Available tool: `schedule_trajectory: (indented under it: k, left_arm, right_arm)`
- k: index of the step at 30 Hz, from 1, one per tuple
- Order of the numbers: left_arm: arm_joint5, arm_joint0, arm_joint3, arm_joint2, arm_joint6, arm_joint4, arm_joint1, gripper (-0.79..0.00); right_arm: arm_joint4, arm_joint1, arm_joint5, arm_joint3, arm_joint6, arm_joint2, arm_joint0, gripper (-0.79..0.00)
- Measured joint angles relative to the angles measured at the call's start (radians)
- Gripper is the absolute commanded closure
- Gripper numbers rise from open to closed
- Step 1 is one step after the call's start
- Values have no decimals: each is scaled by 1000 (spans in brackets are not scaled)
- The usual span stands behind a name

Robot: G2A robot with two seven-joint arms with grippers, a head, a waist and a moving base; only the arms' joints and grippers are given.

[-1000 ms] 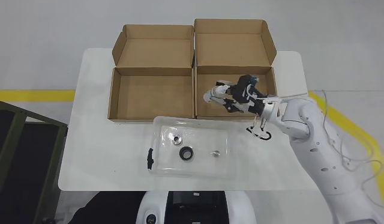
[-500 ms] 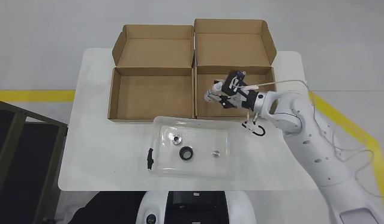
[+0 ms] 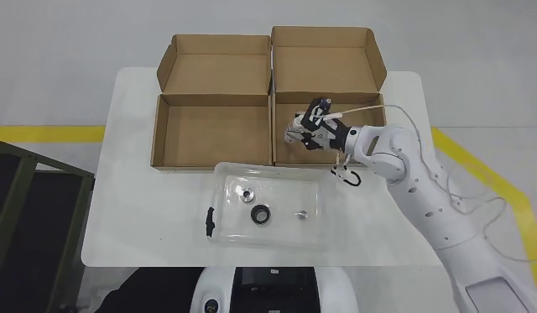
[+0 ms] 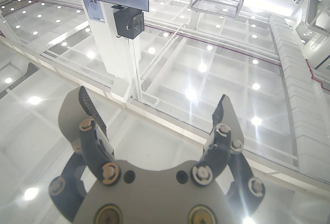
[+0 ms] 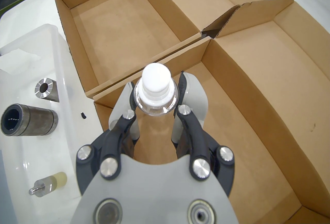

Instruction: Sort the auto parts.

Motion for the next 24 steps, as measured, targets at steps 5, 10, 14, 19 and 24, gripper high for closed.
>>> schedule_trajectory:
  k: [5, 10, 14, 19, 24]
  left_arm:
    - [0, 0, 0, 0, 0, 0, 0, -785]
    - [0, 0, 0, 0, 0, 0, 0, -785]
    - [0, 0, 0, 0, 0, 0, 0, -785]
    - [0, 0, 0, 0, 0, 0, 0, -785]
    - [0, 0, 0, 0, 0, 0, 0, -785]
  right_arm:
    - [-10, -7, 10, 29, -5, -15, 13, 0]
    - [-19, -14, 14, 55, -16, -27, 21, 0]
    - [-26, -19, 19, 77, -24, -37, 26, -74]
    - [-34, -26, 21, 101, -36, -49, 32, -292]
    - [-52, -30, 30, 111, -45, -52, 35, -770]
